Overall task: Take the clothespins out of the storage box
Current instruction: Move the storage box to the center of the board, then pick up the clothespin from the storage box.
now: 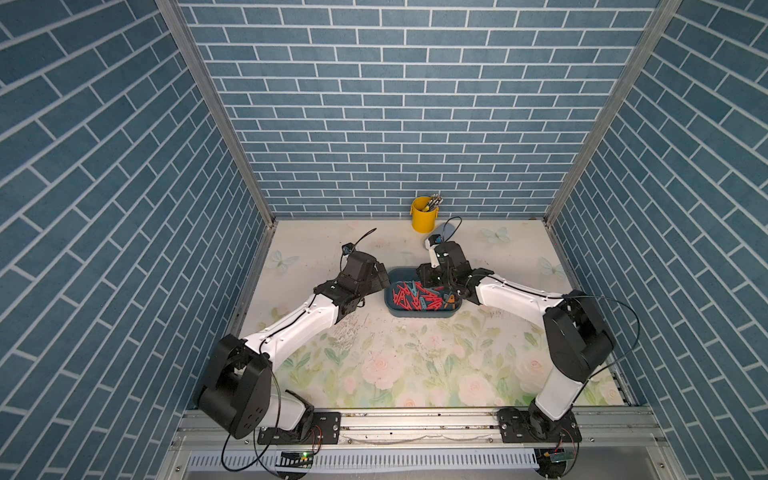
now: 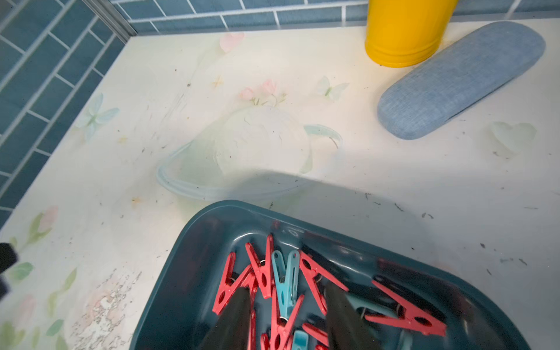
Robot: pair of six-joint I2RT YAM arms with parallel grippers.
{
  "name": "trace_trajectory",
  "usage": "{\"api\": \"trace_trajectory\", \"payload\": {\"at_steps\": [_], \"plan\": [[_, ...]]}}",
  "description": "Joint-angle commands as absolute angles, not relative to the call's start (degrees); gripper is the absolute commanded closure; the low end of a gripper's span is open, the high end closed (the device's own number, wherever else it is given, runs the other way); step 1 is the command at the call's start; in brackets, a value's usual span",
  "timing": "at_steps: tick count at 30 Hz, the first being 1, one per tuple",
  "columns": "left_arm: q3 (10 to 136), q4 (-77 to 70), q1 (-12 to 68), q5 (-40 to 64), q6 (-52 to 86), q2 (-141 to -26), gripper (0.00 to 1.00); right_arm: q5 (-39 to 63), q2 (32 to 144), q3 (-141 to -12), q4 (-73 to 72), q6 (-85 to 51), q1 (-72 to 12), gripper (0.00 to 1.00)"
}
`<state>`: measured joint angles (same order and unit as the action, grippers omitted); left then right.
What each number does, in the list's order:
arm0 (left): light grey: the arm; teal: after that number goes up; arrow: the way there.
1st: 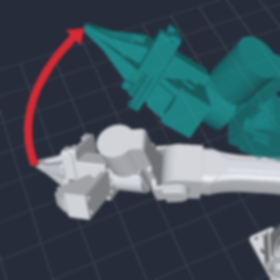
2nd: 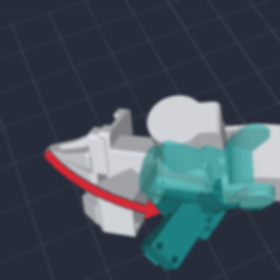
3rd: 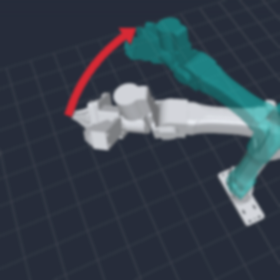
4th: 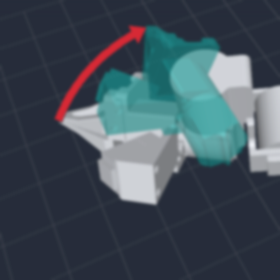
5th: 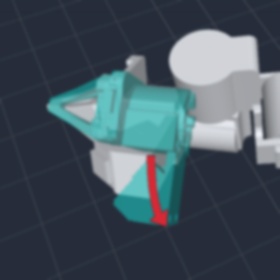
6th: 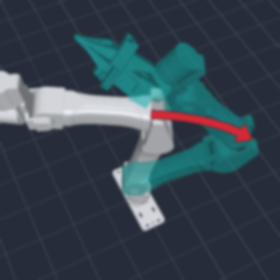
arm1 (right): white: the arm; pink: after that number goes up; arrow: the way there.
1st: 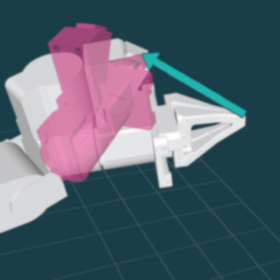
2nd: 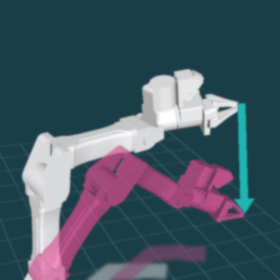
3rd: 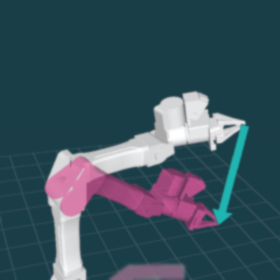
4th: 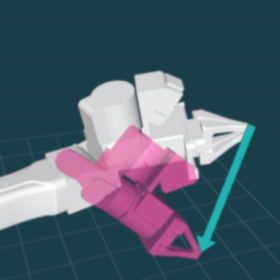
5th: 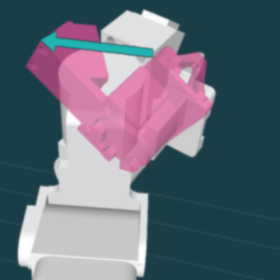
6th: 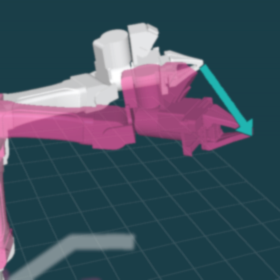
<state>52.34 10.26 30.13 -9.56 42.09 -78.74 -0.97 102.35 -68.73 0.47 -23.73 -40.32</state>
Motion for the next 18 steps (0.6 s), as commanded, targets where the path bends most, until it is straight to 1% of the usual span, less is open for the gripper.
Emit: {"api": "trace_trajectory", "payload": {"at_steps": [1, 6, 9, 11, 18], "plan": [[48.93, 10.00, 29.79, -9.36, 42.14, -74.23, 0.01, -3.83, 106.33, -73.04, 4.29, -23.54, -41.78, 0.65], [45.02, 9.36, 29.23, -7.78, 42.83, -67.83, 0.00, -6.96, 111.80, -77.65, 6.47, -23.99, -43.81, 0.66], [43.67, 10.15, 28.75, -8.14, 43.33, -65.03, 0.01, -8.92, 114.92, -80.12, 8.77, -24.80, -44.20, 0.71], [43.10, 10.99, 28.60, -9.14, 43.42, -63.35, 0.01, -9.72, 116.45, -81.09, 9.94, -25.28, -44.21, 0.71], [40.75, 12.87, 28.19, -10.46, 43.29, -58.92, 0.01, -11.42, 118.56, -81.50, 11.21, -26.30, -44.72, 0.72]]}}
